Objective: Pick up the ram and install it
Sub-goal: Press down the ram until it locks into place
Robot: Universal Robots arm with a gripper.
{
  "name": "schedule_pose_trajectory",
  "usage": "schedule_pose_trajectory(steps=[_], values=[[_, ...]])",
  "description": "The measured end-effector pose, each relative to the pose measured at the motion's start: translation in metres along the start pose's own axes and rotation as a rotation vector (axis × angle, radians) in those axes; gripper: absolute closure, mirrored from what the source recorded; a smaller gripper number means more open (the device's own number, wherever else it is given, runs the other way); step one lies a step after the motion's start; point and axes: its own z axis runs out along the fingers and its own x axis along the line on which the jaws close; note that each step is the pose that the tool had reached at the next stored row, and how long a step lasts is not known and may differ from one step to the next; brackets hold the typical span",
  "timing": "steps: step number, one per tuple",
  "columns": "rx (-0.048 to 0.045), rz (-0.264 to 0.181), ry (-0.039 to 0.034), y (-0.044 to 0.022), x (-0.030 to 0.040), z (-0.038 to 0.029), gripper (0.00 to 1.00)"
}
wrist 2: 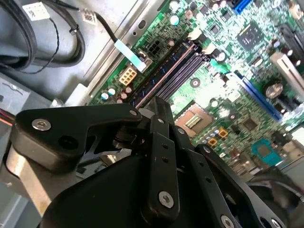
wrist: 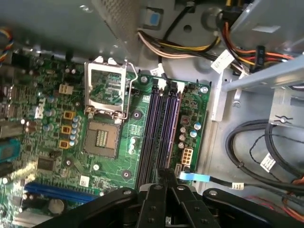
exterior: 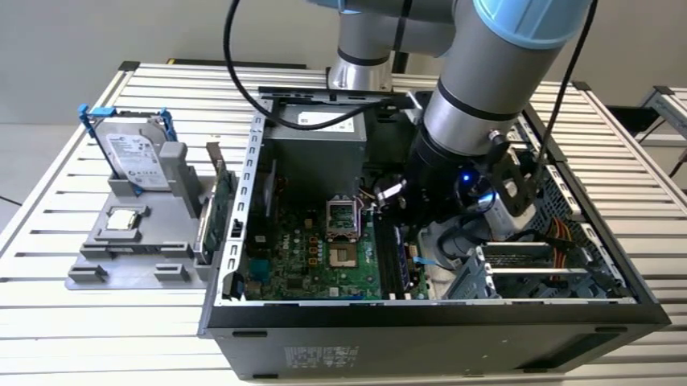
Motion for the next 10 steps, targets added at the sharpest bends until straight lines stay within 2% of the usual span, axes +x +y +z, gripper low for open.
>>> schedule_pose_trajectory(steps=[10], values=[[0.0118, -0.181, 0.0027, 0.0000, 0.0000, 0.0000, 1.00]])
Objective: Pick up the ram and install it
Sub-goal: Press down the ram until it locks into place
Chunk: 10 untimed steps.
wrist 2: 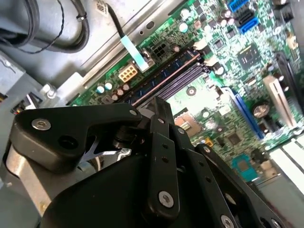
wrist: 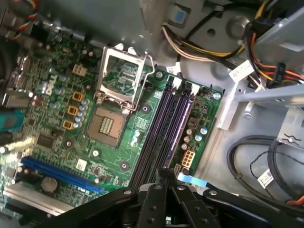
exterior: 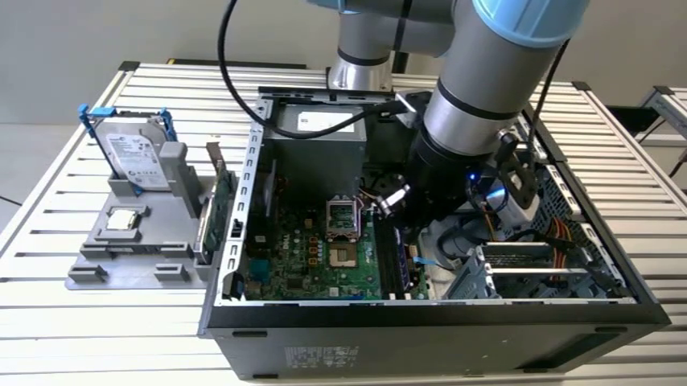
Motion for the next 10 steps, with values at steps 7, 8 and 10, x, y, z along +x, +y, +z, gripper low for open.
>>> schedule_pose_trajectory(steps=[7, 8, 10], values=[[0.0077, -0.126, 0.0016, 0.0002, -0.0001, 0.0000, 1.00], [0.0087, -0.142, 0.0019, 0.0002, -0.0001, 0.0000, 1.00], [0.0108, -0.173, 0.0024, 0.0004, -0.0001, 0.0000, 1.00]])
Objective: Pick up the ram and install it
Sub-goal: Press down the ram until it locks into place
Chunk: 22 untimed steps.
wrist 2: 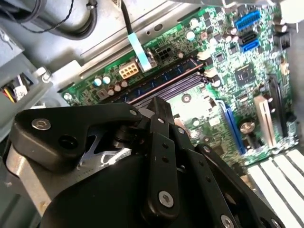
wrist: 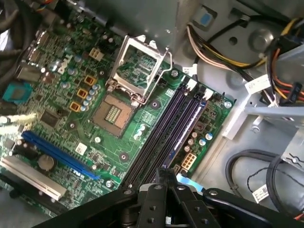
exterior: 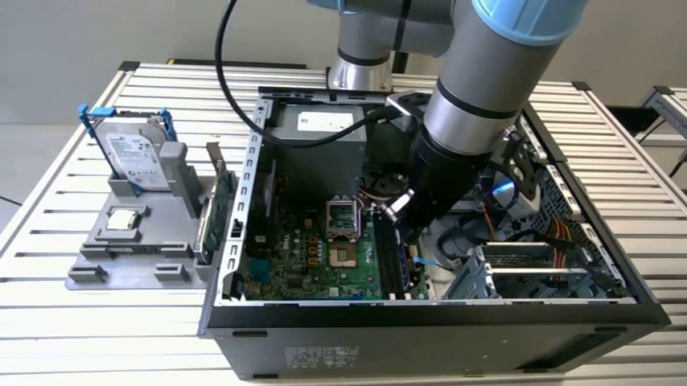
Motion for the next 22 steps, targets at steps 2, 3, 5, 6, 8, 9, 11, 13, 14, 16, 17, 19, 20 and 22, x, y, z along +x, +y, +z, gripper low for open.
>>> schedule_pose_trajectory(steps=[2, 3, 5, 6, 8, 9, 11, 13, 14, 16, 17, 19, 20, 22], values=[[0.0025, -0.038, 0.0005, 0.0002, -0.0001, 0.0000, 1.00], [0.0035, -0.055, 0.0008, 0.0003, -0.0002, 0.0000, 1.00], [0.0058, -0.090, 0.0014, 0.0005, -0.0003, 0.0000, 1.00], [0.0069, -0.106, 0.0016, 0.0007, -0.0004, 0.0000, 1.00], [0.0090, -0.140, 0.0021, 0.0009, -0.0005, 0.0000, 1.00], [0.0102, -0.157, 0.0024, 0.0010, -0.0006, 0.0000, 1.00], [0.0122, -0.187, 0.0030, 0.0014, -0.0008, -0.0001, 1.00], [0.0140, -0.216, 0.0034, 0.0020, -0.0012, -0.0001, 1.00], [0.0148, -0.229, 0.0035, 0.0024, -0.0014, -0.0001, 1.00], [0.0164, -0.253, 0.0039, 0.0033, -0.0020, -0.0001, 1.00], [0.0172, -0.265, 0.0041, 0.0038, -0.0023, -0.0001, 1.00], [0.0188, -0.291, 0.0044, 0.0046, -0.0028, -0.0001, 1.00], [0.0198, -0.305, 0.0048, 0.0050, -0.0030, -0.0002, 1.00], [0.0213, -0.328, 0.0051, 0.0058, -0.0035, -0.0002, 1.00]])
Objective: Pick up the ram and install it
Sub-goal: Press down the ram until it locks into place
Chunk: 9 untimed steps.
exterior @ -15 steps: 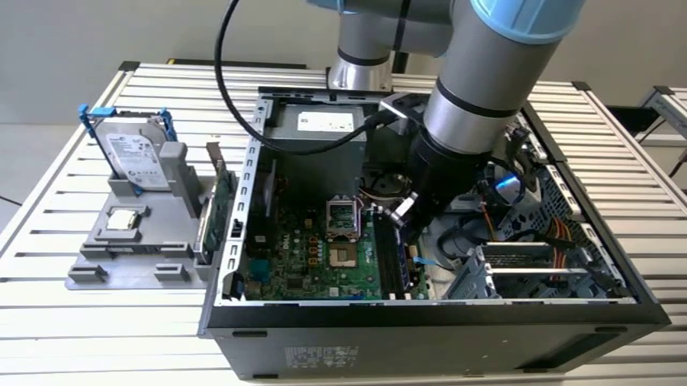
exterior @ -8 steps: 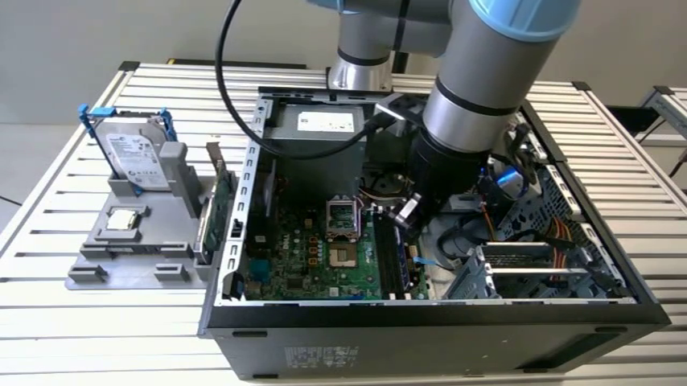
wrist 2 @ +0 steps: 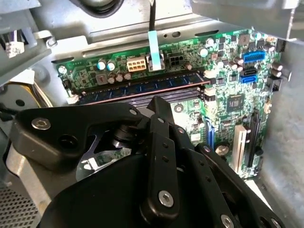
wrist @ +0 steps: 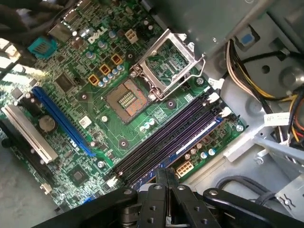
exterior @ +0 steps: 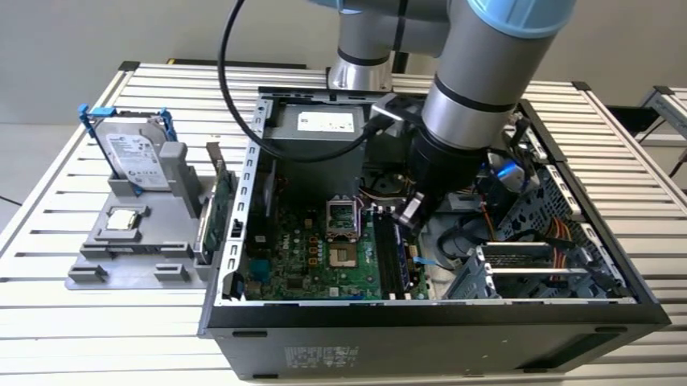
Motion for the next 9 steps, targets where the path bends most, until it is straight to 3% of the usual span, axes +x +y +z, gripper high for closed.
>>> schedule_pose_trajectory(steps=[9], values=[[0.0076, -0.118, 0.0018, 0.0022, -0.0026, -0.0001, 1.00]])
